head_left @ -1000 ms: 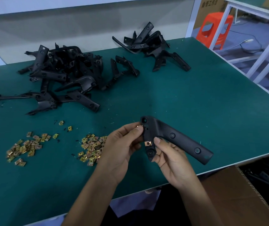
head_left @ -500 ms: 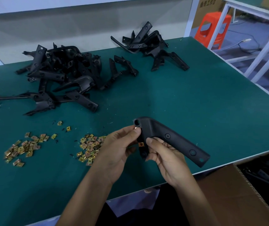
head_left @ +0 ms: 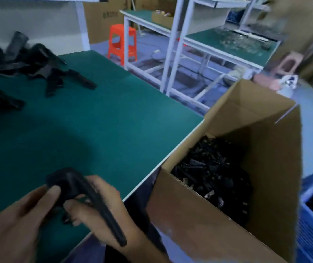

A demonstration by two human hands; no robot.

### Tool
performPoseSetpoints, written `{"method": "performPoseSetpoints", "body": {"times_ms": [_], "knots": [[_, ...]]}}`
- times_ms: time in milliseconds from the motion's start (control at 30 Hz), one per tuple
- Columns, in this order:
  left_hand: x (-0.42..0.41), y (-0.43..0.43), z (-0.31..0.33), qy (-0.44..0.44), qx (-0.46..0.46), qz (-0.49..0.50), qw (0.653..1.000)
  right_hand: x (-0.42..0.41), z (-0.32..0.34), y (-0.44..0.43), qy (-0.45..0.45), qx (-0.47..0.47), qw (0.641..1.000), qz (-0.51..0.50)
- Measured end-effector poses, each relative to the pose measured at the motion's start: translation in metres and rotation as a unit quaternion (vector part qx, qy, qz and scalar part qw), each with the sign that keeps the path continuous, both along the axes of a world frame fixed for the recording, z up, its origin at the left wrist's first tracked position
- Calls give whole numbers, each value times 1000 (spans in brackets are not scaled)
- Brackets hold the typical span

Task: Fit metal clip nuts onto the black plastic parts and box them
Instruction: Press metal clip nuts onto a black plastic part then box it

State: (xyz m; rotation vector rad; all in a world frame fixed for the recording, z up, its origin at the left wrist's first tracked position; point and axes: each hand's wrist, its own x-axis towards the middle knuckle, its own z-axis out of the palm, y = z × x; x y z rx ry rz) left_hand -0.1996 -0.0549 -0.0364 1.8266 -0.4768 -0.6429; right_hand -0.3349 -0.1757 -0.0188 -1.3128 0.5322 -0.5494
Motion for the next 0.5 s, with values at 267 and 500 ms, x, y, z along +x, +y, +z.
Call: {"method": "performPoseSetpoints", "body": {"times_ms": [267,500], "knots": [[-66,-59,41,-15,-13,-66,998,-75,18,-9,-17,-39,997,-68],[-66,-41,55,12,-11,-64,998,-150,14,-107,-152,342,876,-306]]}}
